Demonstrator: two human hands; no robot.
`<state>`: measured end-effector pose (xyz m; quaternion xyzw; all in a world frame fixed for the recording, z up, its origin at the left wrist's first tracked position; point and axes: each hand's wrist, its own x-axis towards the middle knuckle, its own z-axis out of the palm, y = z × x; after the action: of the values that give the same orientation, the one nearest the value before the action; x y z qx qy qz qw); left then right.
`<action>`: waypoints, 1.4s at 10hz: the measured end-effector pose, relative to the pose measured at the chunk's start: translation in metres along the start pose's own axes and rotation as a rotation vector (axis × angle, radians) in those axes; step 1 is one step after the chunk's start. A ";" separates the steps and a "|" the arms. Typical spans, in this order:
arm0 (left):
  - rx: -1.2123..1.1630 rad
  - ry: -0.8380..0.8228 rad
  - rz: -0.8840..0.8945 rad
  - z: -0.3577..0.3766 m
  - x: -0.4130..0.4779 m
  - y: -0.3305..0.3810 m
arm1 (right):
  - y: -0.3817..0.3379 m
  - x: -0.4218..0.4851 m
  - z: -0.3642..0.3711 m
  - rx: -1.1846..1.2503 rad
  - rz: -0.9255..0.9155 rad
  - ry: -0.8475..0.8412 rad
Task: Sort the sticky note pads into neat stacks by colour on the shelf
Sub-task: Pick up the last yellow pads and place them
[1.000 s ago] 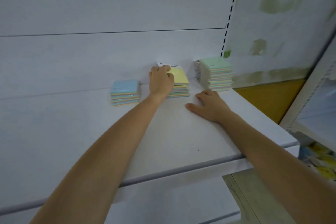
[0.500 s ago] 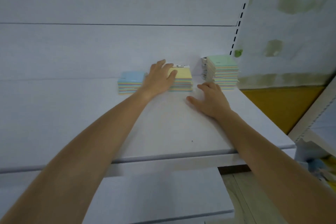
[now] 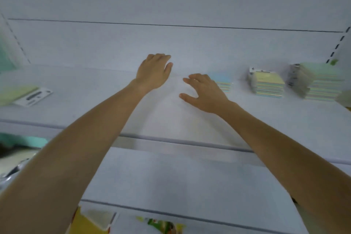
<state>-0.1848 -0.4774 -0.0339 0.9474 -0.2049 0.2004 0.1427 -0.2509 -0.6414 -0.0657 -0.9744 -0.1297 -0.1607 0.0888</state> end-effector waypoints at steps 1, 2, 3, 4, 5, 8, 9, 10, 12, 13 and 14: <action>0.026 -0.003 -0.075 -0.025 -0.021 -0.071 | -0.062 0.033 0.026 0.029 -0.031 -0.058; 0.062 -0.006 -0.141 -0.046 -0.045 -0.138 | -0.122 0.064 0.047 0.052 -0.076 -0.105; 0.077 -0.020 -0.236 -0.065 -0.071 -0.201 | -0.177 0.093 0.067 0.110 -0.122 -0.141; 0.091 -0.025 -0.361 -0.083 -0.096 -0.259 | -0.226 0.119 0.085 0.146 -0.187 -0.191; 0.065 -0.070 -0.488 -0.093 -0.115 -0.310 | -0.264 0.143 0.100 0.205 -0.225 -0.230; 0.054 -0.259 -0.525 -0.090 -0.115 -0.365 | -0.333 0.219 0.148 0.267 -0.328 -0.279; 0.001 -0.281 -0.494 -0.078 -0.097 -0.365 | -0.325 0.247 0.157 0.230 -0.347 -0.328; -0.195 -0.194 -0.499 -0.068 -0.082 -0.376 | -0.305 0.267 0.161 0.144 -0.339 -0.406; -0.306 -0.262 -0.591 -0.080 -0.071 -0.404 | -0.272 0.296 0.161 0.084 -0.220 -0.368; -0.172 -0.457 -0.510 -0.087 -0.073 -0.415 | -0.278 0.301 0.162 0.144 -0.166 -0.273; -0.168 -0.471 -0.466 -0.088 -0.070 -0.424 | -0.299 0.294 0.165 0.193 -0.138 -0.270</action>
<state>-0.0823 -0.0516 -0.0665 0.9739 -0.0262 -0.0793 0.2112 -0.0186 -0.2561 -0.0814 -0.9628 -0.2219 -0.0209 0.1525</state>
